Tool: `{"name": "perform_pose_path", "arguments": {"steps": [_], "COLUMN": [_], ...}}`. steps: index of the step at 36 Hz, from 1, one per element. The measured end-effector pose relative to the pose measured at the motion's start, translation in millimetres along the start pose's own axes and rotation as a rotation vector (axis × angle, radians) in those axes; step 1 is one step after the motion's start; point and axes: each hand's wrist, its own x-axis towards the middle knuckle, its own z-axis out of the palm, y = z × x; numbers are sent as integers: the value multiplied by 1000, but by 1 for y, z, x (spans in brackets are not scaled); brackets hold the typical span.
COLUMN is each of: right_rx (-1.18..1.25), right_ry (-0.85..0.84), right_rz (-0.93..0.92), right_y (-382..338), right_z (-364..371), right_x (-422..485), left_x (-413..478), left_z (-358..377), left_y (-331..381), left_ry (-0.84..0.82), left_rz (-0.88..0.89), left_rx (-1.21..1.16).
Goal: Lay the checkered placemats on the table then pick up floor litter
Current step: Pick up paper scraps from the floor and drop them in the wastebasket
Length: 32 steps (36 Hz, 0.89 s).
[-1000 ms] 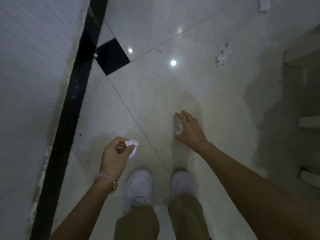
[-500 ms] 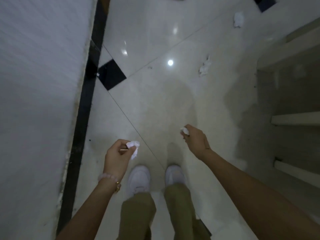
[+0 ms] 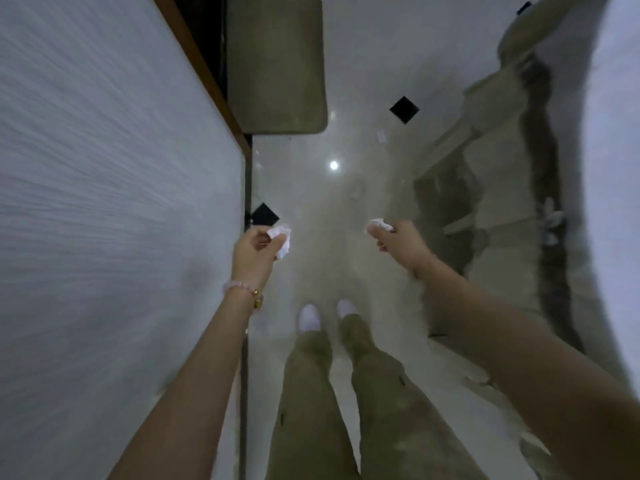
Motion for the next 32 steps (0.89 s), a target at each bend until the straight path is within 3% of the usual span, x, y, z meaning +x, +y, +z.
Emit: {"name": "perform_pose_path", "arguments": {"steps": [5,10,20,25,32], "right_rx": [93,171,223,296,514], "right_ry": [44,108,150,234,546], "right_rz": [-56,-79,33,84,191], "right_y": [-22,-12,33,31,43], "right_z": [-33,-56,-82,-91,-69], "right_x": [-50,-80,-109,-122,-168], "left_x": [-40,-69,-72,-58,-34], "left_z": [-21,-19,10,20,24], "left_y": [26,23,12,28,28], "left_ry": [37,19,-77,-216,-519], "left_rz": [54,-67,-138,-96,-162], "left_rx": [46,-6,2,36,376]}}
